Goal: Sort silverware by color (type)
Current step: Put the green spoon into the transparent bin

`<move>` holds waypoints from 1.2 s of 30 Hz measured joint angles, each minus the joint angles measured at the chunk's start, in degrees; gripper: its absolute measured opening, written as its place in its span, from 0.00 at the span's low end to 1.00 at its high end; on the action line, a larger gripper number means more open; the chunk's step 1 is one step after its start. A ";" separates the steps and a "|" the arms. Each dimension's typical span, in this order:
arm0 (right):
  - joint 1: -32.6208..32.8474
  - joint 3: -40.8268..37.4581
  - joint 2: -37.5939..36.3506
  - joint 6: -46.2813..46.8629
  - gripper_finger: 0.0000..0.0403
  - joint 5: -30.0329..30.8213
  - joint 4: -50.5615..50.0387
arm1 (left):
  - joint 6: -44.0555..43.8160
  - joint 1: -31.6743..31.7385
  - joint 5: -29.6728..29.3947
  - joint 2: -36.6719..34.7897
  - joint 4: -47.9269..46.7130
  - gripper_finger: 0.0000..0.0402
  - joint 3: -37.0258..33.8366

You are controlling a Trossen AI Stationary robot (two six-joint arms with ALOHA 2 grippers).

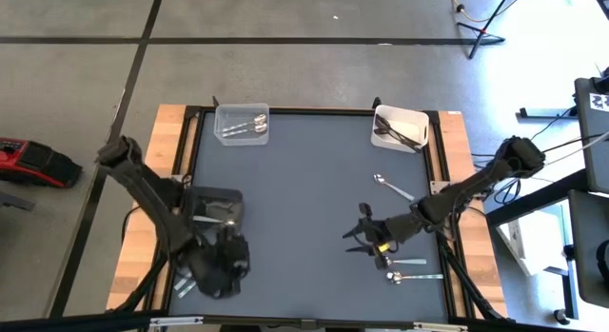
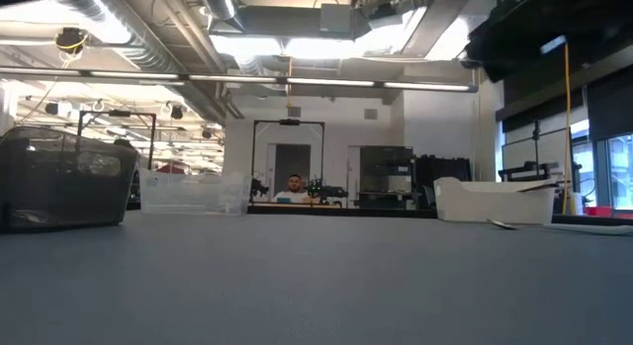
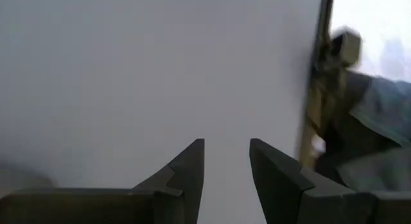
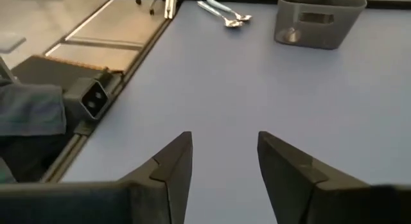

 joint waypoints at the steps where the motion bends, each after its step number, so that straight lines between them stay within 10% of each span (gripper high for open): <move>1: 1.10 0.00 0.00 0.60 0.41 1.32 0.30 | -3.14 -1.26 1.55 1.36 -0.04 0.30 0.68; 17: 10.59 0.00 1.39 10.57 0.41 13.58 1.26 | -44.40 -16.37 17.72 12.16 -14.24 0.30 1.61; 36: 10.90 0.00 8.27 12.51 0.41 13.00 8.51 | -47.42 -17.39 21.03 12.04 -0.76 0.30 -10.91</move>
